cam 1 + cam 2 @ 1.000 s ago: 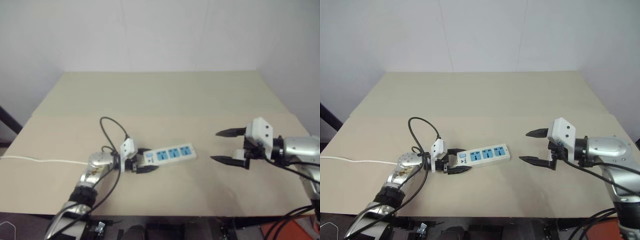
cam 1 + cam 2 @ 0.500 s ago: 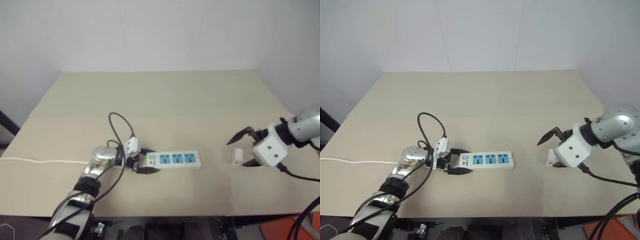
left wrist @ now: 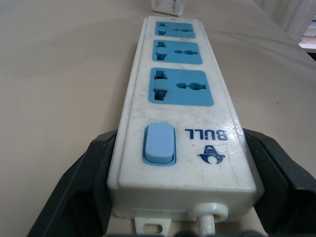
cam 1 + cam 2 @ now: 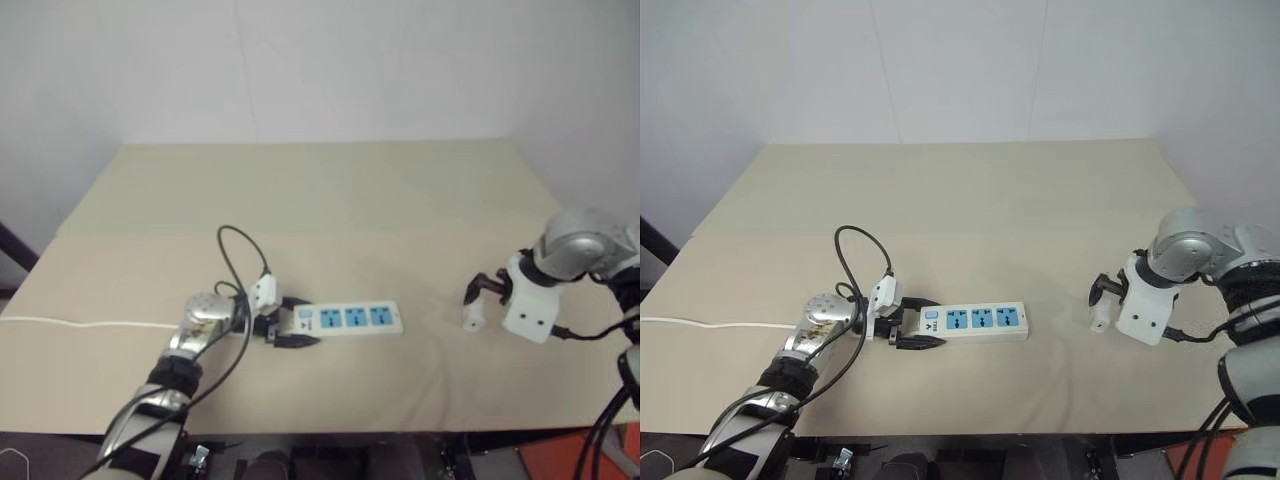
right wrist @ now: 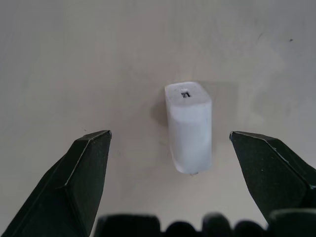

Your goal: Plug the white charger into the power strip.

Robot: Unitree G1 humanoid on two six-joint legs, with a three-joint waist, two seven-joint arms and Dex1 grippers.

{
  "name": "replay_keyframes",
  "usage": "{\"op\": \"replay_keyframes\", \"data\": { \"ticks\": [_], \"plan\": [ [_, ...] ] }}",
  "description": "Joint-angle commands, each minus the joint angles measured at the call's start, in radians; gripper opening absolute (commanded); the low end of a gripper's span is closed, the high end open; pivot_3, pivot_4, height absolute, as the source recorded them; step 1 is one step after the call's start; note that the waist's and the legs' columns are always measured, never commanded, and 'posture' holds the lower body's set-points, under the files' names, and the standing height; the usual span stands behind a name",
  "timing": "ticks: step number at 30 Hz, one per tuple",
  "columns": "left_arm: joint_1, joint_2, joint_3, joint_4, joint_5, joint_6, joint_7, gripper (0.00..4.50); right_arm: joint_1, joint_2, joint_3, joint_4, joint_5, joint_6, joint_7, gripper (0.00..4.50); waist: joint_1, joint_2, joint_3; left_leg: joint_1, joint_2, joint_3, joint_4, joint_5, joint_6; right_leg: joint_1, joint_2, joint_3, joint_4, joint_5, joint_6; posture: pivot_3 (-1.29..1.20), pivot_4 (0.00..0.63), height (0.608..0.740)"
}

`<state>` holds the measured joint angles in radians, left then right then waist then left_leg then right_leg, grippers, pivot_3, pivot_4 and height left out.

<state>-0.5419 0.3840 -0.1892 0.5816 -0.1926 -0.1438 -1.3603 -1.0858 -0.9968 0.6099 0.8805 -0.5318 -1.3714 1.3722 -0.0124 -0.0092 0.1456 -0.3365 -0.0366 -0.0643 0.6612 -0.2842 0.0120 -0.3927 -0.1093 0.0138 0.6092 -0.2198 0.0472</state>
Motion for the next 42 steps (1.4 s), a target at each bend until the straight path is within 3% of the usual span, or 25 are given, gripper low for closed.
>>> {"op": "replay_keyframes", "data": {
  "ticks": [1,10,13,21,27,30,32,33,35,38,42],
  "plan": [
    [0.024,-0.006,-0.023,-0.015,0.029,0.019,0.023,3.32,-0.045,0.015,0.016,0.036,-0.115,-0.034,-0.105,4.50,0.000,0.000,0.000,0.000,0.000,0.000,0.000,0.000,0.000,0.000,0.000,0.000,0.000,0.000,0.000,0.00,0.150,0.740],
    [0.043,-0.003,-0.014,-0.051,0.017,0.055,0.042,3.32,-0.062,0.068,0.093,0.068,-0.296,-0.037,-0.291,4.50,-0.001,0.000,0.000,0.000,0.000,0.000,0.000,0.000,0.000,0.000,0.000,0.000,0.000,0.000,0.000,0.00,0.150,0.740],
    [0.051,-0.001,-0.014,-0.067,0.019,0.062,0.042,3.32,-0.070,0.083,0.123,0.086,-0.361,-0.029,-0.353,3.94,-0.003,0.000,0.000,0.000,0.000,0.000,0.000,0.000,0.000,0.000,0.000,0.000,0.001,0.000,0.000,0.00,0.150,0.740],
    [0.070,0.014,-0.014,-0.095,0.020,0.076,0.043,3.32,-0.107,0.126,0.181,0.119,-0.475,-0.034,-0.493,1.27,-0.018,0.000,-0.001,0.002,0.000,0.000,0.000,0.000,0.000,0.001,0.000,0.001,0.001,0.000,0.000,0.00,0.150,0.740],
    [0.061,0.016,-0.020,-0.084,0.026,0.073,0.038,3.32,-0.103,0.137,0.186,0.109,-0.416,-0.081,-0.483,1.12,-0.030,-0.001,-0.001,0.003,0.000,0.000,0.000,0.000,0.000,0.002,0.000,0.001,0.001,0.000,0.000,0.00,0.150,0.740],
    [0.047,0.009,-0.026,-0.072,0.030,0.068,0.033,3.32,-0.104,0.130,0.185,0.136,-0.205,-0.096,-0.381,1.12,-0.031,-0.001,-0.001,0.003,0.000,0.000,0.000,0.000,0.000,0.002,0.000,0.001,0.001,0.000,0.000,0.00,0.150,0.740],
    [0.039,0.005,-0.031,-0.062,0.033,0.060,0.027,3.32,-0.001,0.081,0.181,-0.079,0.299,0.190,-0.091,1.12,-0.028,-0.001,-0.001,0.003,0.000,0.000,0.000,0.000,0.000,0.002,0.000,0.001,0.001,0.000,0.000,0.00,0.150,0.740],
    [0.033,0.002,-0.034,-0.056,0.035,0.056,0.022,3.32,0.047,0.074,0.126,-0.220,0.558,0.422,0.049,1.12,-0.027,-0.001,-0.001,0.002,0.001,-0.002,0.000,0.000,0.000,0.004,0.000,0.000,0.000,0.000,-0.001,0.00,0.150,0.740],
    [0.020,-0.003,-0.039,-0.040,0.040,0.048,0.016,3.32,0.089,0.092,0.001,-0.404,0.878,0.793,0.158,1.12,-0.024,0.001,-0.001,0.001,0.002,-0.008,0.000,0.000,0.000,0.003,0.000,0.000,0.000,0.001,-0.001,0.00,0.150,0.740],
    [0.003,-0.008,-0.043,-0.018,0.043,0.037,0.004,3.32,0.128,0.133,-0.142,-0.548,1.103,1.163,0.125,1.12,-0.011,0.003,0.000,0.000,0.001,-0.011,0.001,0.000,0.000,0.002,-0.003,0.000,0.001,0.001,0.000,0.00,0.150,0.740],
    [-0.012,-0.009,-0.048,0.000,0.042,0.025,-0.012,3.32,0.223,0.205,-0.276,-0.681,1.223,1.451,-0.009,1.12,0.014,0.000,-0.002,-0.001,0.001,-0.015,0.000,-0.001,0.000,0.002,-0.001,-0.004,-0.001,0.001,-0.001,0.00,0.150,0.740]
  ]
}}
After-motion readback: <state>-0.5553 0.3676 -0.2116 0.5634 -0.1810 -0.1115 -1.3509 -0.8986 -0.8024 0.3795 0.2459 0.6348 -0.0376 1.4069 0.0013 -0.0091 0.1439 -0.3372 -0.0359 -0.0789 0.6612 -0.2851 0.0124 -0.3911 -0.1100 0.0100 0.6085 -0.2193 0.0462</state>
